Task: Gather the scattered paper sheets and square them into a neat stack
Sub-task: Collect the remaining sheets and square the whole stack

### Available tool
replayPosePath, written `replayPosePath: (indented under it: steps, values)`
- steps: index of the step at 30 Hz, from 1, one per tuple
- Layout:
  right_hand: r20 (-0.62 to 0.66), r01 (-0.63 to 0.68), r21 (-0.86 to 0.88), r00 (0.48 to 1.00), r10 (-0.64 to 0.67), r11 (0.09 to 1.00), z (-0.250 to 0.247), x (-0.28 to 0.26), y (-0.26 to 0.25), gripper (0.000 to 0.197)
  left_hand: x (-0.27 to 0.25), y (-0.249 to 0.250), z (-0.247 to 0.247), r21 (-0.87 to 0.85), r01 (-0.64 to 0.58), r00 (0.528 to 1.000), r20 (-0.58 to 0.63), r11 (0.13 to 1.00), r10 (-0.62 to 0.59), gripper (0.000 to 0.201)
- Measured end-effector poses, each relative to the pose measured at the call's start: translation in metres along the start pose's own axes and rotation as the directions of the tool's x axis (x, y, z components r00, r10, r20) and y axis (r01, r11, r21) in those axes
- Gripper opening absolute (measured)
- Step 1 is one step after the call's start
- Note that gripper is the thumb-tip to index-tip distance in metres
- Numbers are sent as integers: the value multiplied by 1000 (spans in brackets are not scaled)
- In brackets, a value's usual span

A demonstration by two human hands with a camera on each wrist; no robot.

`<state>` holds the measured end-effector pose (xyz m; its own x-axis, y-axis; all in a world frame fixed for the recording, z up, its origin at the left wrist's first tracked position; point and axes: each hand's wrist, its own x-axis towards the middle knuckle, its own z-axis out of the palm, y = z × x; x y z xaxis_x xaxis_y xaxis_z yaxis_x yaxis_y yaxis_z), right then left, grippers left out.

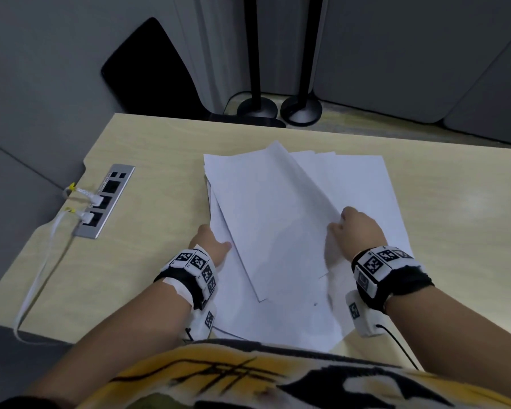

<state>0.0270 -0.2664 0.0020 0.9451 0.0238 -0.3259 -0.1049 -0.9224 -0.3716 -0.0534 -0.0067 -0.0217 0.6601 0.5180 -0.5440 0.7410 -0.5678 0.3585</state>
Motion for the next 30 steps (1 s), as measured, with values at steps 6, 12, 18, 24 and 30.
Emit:
replayPosePath:
  steps: [6, 12, 18, 24, 30]
  values:
    - [81, -158, -3, 984, 157, 987, -26, 6, 22, 14, 0, 3, -1, -82, 66, 998, -19, 994, -67, 55]
    - [576, 131, -277, 815, 55, 952, -10, -21, 11, 11, 1, 5, -3, -284, 154, 988, 17, 946, -155, 54]
    - [588, 134, -82, 807, -60, 988, 6, -36, -4, 27, -3, -6, -6, -357, 70, 997, 57, 931, -53, 76]
    - [223, -118, -62, 966, 129, 991, 10, -11, 13, 40, -1, -7, -14, -342, -50, 998, 7, 938, 55, 43]
    - [31, -565, -13, 825, 565, 825, -8, -3, 56, 79, 8, -15, -19, -352, -43, 999, -44, 935, 29, 47]
